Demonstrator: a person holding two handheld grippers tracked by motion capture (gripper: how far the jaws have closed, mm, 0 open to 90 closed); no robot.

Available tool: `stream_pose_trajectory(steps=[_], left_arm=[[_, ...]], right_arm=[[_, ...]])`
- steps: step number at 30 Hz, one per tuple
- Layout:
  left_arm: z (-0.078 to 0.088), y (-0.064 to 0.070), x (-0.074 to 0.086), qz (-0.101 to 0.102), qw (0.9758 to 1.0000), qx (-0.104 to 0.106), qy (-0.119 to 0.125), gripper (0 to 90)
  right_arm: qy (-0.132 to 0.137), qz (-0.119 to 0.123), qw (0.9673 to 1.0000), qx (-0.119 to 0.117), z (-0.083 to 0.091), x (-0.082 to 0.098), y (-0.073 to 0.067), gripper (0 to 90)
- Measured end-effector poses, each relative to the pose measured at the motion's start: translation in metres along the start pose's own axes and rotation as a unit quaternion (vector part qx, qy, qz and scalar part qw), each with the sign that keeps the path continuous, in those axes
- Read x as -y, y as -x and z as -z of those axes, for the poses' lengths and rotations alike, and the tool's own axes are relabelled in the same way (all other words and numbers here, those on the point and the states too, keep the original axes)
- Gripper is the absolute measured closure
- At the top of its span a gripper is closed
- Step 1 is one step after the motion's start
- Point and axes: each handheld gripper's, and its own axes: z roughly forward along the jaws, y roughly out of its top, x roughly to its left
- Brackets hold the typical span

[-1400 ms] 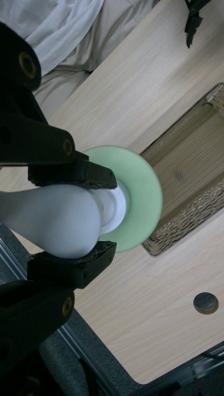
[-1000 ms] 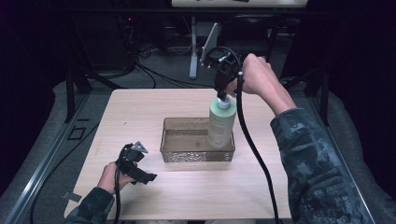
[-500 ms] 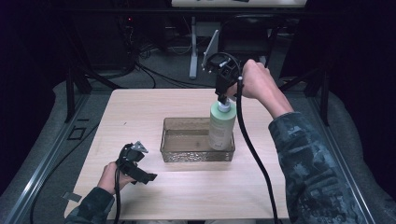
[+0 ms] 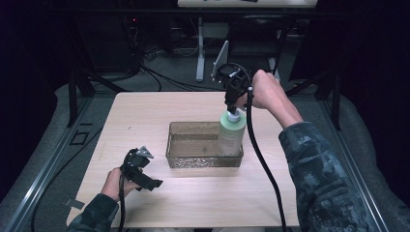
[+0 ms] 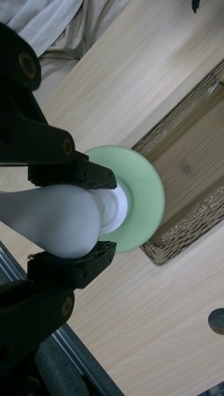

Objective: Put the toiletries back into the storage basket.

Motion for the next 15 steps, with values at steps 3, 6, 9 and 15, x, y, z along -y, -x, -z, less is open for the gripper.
stream_pose_trajectory(steps=[3, 6, 9, 15], left_arm=[[0.000, 0.000, 0.000, 0.000, 1.0000, -0.001, 0.001, 0.0], [0.000, 0.000, 0.000, 0.001, 1.0000, 0.000, 0.000, 0.0], [0.000, 0.000, 0.000, 0.000, 1.0000, -0.001, 0.001, 0.0], [0.000, 0.000, 0.000, 0.001, 1.0000, 0.000, 0.000, 0.0]], right_arm=[[0.002, 0.002, 1.0000, -0.001, -0.004, 0.002, 0.000, 62.9], [0.000, 0.001, 1.0000, -0.003, -0.006, 0.003, 0.000, 63.0], [0.001, 0.003, 1.0000, -0.005, -0.008, 0.004, 0.001, 62.9], [-0.001, 0.001, 1.0000, -0.005, -0.014, 0.008, 0.001, 62.9]])
